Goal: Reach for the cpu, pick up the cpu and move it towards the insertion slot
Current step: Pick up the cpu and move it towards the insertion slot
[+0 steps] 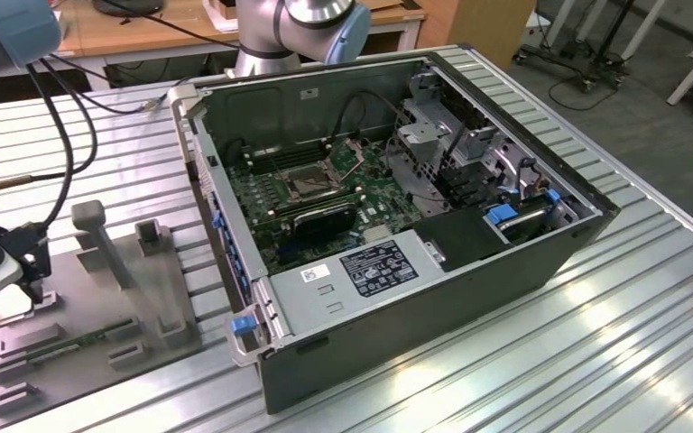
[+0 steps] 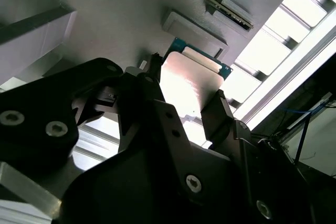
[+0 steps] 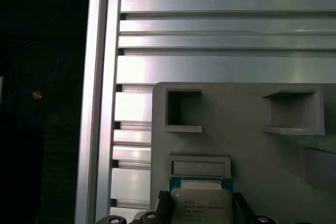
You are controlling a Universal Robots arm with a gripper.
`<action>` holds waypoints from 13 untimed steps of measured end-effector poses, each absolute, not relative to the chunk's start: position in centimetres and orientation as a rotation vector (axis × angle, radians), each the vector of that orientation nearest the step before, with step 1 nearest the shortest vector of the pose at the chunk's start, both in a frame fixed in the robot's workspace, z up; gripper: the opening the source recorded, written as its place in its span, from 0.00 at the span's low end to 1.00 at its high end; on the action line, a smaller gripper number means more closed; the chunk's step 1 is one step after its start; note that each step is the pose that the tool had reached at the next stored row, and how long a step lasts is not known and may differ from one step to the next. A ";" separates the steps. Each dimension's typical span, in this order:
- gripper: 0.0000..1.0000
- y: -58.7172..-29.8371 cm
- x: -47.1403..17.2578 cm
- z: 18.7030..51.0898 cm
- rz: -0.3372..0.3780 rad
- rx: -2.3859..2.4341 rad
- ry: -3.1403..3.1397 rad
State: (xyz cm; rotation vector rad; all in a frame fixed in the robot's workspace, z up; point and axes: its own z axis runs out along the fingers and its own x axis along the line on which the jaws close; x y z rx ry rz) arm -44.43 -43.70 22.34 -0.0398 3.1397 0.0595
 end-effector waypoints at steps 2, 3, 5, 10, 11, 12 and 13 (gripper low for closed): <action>0.55 -43.7 -44.4 22.3 0.060 -0.040 3.140; 0.55 -43.7 -44.4 22.4 0.060 -0.040 3.140; 0.55 -43.7 -44.4 22.4 0.060 -0.040 3.140; 0.55 -43.7 -44.4 22.5 0.060 -0.040 3.140; 0.55 -43.7 -44.4 22.5 0.059 -0.040 3.140; 0.55 -43.7 -44.4 22.5 0.059 -0.040 3.140; 0.55 -43.7 -44.4 22.5 0.060 -0.040 3.140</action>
